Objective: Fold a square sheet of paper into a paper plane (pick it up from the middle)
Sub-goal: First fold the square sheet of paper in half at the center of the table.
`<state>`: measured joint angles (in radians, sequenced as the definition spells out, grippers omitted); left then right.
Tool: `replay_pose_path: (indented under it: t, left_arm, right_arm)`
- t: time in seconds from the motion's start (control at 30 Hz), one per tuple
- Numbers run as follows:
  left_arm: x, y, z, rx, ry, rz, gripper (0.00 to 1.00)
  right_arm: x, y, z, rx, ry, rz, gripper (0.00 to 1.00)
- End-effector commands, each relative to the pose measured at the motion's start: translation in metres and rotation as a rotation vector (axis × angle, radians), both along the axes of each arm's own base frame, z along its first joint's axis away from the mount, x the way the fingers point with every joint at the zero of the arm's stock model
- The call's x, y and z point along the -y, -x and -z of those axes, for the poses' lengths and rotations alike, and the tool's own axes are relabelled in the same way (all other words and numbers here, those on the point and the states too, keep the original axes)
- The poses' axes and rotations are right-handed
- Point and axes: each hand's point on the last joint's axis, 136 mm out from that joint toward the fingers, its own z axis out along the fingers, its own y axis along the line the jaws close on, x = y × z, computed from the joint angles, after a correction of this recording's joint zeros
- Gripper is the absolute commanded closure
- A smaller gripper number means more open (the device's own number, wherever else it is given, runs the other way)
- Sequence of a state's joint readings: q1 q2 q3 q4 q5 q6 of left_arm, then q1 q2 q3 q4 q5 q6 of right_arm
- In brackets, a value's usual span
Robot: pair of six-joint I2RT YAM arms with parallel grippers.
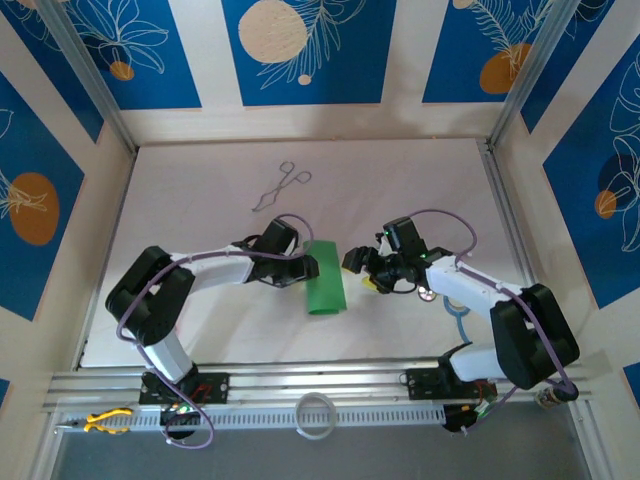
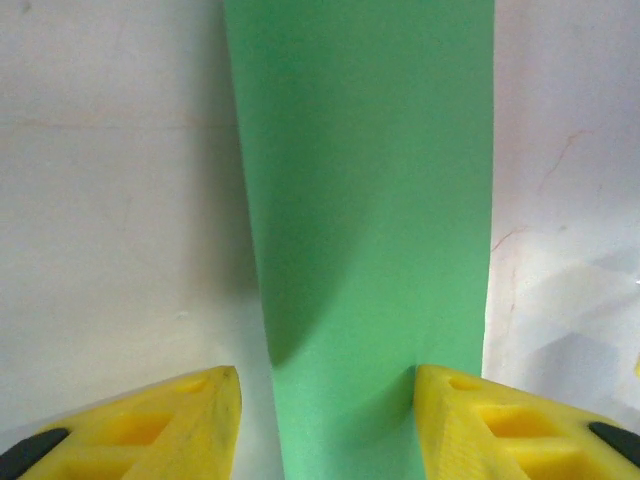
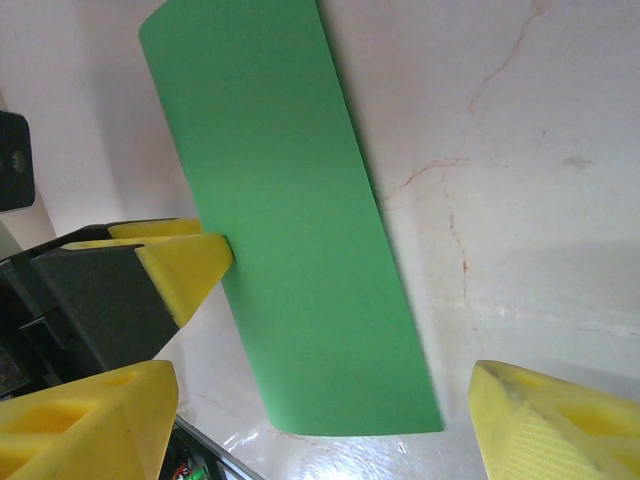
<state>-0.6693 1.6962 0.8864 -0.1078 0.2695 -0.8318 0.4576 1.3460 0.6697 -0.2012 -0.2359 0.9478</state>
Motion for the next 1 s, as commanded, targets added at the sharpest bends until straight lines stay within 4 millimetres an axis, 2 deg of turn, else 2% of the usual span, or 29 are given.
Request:
replay_pose_path:
  t: [0.0, 0.7, 0.97]
  left_arm:
    - [-0.007, -0.003, -0.004, 0.016, -0.054, 0.025, 0.52]
    - [-0.021, 0.001, 0.012, -0.025, -0.177, 0.054, 0.54]
    - [-0.025, -0.001, 0.009, -0.010, -0.193, 0.042, 0.54]
  right_arm:
    - [-0.007, -0.003, -0.006, 0.010, -0.007, -0.022, 0.23]
    - [-0.007, 0.000, 0.003, -0.010, 0.015, -0.021, 0.22]
    - [-0.006, 0.001, 0.005, -0.015, 0.022, -0.019, 0.21]
